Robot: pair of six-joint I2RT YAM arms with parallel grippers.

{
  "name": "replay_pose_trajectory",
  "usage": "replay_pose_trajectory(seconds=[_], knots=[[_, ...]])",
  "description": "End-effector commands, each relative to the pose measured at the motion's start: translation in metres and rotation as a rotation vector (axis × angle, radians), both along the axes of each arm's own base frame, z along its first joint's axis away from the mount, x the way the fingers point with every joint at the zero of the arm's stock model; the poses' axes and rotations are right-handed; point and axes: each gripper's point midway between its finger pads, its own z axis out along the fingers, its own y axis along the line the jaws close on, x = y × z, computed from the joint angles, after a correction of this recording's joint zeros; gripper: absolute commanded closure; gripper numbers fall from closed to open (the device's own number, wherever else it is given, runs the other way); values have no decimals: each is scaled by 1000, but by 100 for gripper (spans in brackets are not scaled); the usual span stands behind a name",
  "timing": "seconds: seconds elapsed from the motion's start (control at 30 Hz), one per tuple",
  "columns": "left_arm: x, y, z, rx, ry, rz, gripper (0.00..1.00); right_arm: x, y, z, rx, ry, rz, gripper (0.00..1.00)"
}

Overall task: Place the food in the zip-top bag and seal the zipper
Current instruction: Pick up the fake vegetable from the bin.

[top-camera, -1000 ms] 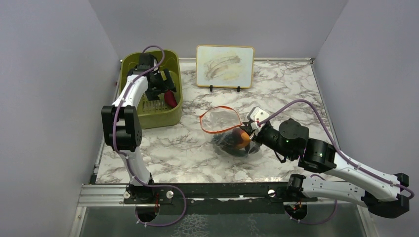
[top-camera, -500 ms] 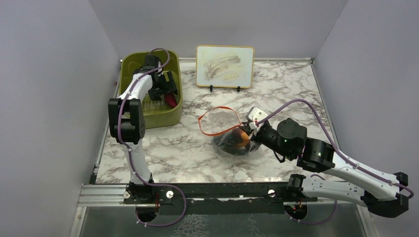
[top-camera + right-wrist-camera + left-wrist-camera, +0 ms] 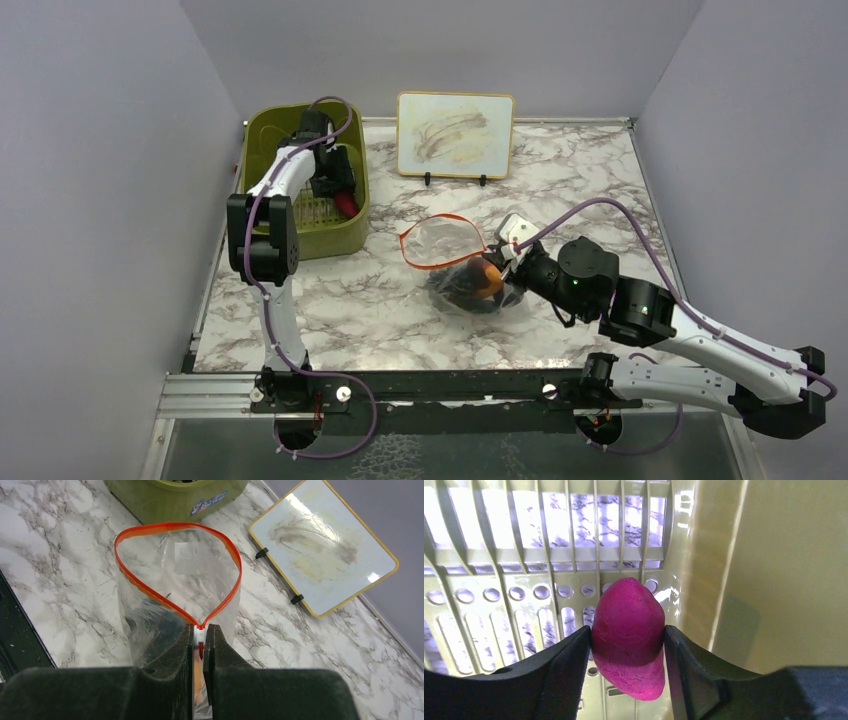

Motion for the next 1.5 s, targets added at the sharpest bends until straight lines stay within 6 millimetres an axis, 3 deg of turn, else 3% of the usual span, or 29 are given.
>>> replay_pose_trajectory(seconds=[0.0,0.2,0.57,0.8,0.93,1.13,1.27,1.47], knots=[[14,6,17,52,-68,-7,47,2,-1,34,87,-49,-13,99],[10,6,20,55,-71,-21,59,1,-1,39,95,-51,-9,99],[12,20,70,127,-183,-14,60,-8,8,48,136,-38,52,99],[16,32,135,217,-355,-54,60,-15,16,41,180,43,72,99],[15,27,157,211,-460,-106,60,-23,30,26,223,128,111,99],[-6,8,168,137,-606,-186,59,-22,48,-7,292,170,124,99],[-20,4,175,117,-661,-205,59,-21,52,-12,342,174,120,99],[-44,-31,215,-51,-772,-328,60,-31,57,-18,353,187,183,99]])
